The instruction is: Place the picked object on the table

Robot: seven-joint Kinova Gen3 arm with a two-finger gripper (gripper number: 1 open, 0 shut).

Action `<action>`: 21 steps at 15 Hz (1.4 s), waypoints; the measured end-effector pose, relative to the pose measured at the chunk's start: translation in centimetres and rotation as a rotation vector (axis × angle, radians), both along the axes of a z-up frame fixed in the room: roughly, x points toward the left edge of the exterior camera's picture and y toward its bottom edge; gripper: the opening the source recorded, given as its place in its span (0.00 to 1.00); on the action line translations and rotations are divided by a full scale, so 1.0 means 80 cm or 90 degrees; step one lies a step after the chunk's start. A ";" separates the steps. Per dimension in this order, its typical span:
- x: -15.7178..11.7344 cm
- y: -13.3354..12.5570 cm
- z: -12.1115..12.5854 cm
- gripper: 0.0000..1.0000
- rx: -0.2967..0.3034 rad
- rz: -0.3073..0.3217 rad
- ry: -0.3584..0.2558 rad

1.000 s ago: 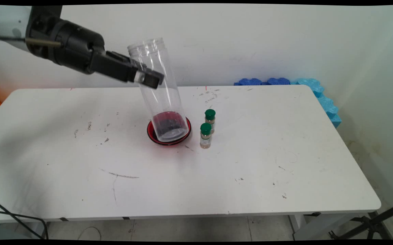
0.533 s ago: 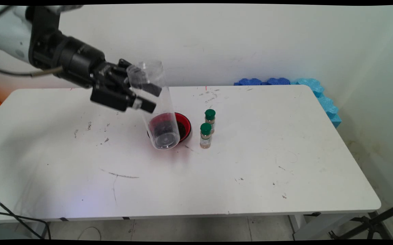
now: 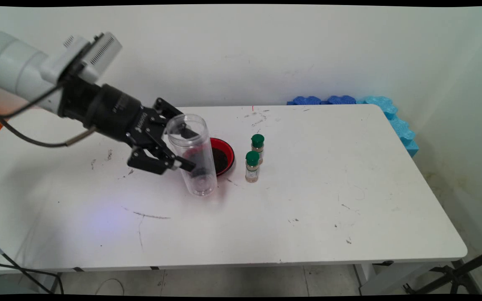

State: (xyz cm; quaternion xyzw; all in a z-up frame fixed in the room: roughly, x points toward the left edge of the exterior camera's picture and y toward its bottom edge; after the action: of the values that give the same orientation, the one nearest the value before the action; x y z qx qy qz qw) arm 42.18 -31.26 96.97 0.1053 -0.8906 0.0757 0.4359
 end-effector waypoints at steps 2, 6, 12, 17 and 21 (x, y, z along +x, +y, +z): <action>-0.008 0.001 -0.009 0.00 0.003 0.006 -0.002; -0.020 0.005 -0.026 0.00 0.013 0.011 -0.009; -0.030 0.010 -0.063 0.00 0.034 0.034 -0.024; -0.035 0.009 -0.090 0.00 0.063 0.067 -0.019; -0.037 0.009 -0.105 0.00 0.078 0.084 -0.015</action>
State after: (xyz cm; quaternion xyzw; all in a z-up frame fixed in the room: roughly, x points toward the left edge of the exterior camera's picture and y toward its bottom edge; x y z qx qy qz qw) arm 39.25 -30.50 88.54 0.1889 -0.8898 0.0509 0.4123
